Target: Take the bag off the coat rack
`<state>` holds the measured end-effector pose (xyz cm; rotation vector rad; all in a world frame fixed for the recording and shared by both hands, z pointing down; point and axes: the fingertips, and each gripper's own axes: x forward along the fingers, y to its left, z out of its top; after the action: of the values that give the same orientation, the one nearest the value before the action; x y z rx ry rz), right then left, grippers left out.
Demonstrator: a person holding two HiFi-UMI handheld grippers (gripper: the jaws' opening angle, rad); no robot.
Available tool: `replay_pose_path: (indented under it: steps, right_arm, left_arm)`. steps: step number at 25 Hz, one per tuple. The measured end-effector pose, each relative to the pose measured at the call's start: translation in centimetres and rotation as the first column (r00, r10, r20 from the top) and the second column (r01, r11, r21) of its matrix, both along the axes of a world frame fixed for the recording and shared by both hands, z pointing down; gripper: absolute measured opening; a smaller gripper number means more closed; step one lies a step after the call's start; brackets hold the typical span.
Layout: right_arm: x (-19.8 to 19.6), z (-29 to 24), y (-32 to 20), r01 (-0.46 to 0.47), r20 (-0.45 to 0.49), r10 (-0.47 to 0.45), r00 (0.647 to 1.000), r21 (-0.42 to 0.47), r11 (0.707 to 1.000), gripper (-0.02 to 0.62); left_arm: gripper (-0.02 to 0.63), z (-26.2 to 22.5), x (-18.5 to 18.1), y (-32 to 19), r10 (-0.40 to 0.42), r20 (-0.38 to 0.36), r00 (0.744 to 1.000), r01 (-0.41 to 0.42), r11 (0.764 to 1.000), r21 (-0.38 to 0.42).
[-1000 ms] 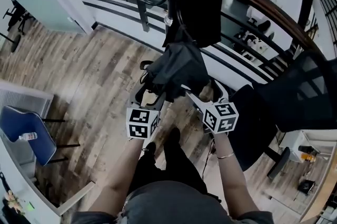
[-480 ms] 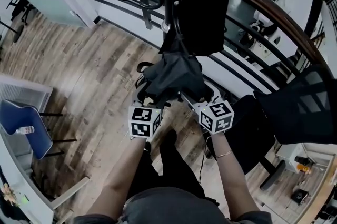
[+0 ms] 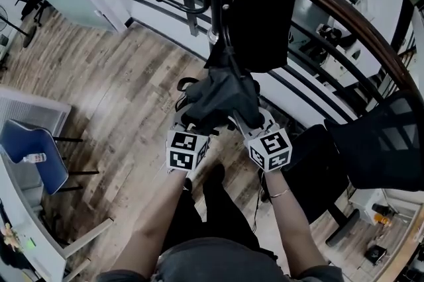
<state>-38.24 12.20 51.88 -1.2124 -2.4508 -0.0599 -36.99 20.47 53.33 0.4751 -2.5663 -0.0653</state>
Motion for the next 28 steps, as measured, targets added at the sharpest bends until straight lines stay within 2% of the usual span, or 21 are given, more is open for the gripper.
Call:
replay_pose_path:
  steps: [4, 15, 22, 28]
  right_arm:
    - [0.2, -0.2, 0.4, 0.017, 0.042, -0.018, 0.999, 0.021, 1.000, 0.034]
    - [1.7, -0.9, 0.7, -0.010, 0.079, 0.004, 0.997, 0.079, 0.997, 0.011]
    - [4.3, -2.5, 0.8, -0.045, 0.104, 0.032, 0.994, 0.120, 0.992, 0.011]
    - [6.6, -4.2, 0.6, -0.113, 0.121, 0.099, 0.988, 0.122, 0.986, 0.009]
  left_arm:
    - [0.166, -0.2, 0.1, -0.3, 0.011, 0.011, 1.000, -0.011, 1.000, 0.002]
    - [0.047, -1.3, 2.1, -1.2, 0.044, 0.020, 0.999, -0.044, 0.999, -0.004]
    - [0.032, -3.1, 4.5, -1.3, 0.111, 0.038, 0.993, -0.112, 0.994, 0.001]
    - [0.029, -4.8, 6.5, -1.4, 0.184, 0.060, 0.981, -0.185, 0.983, 0.003]
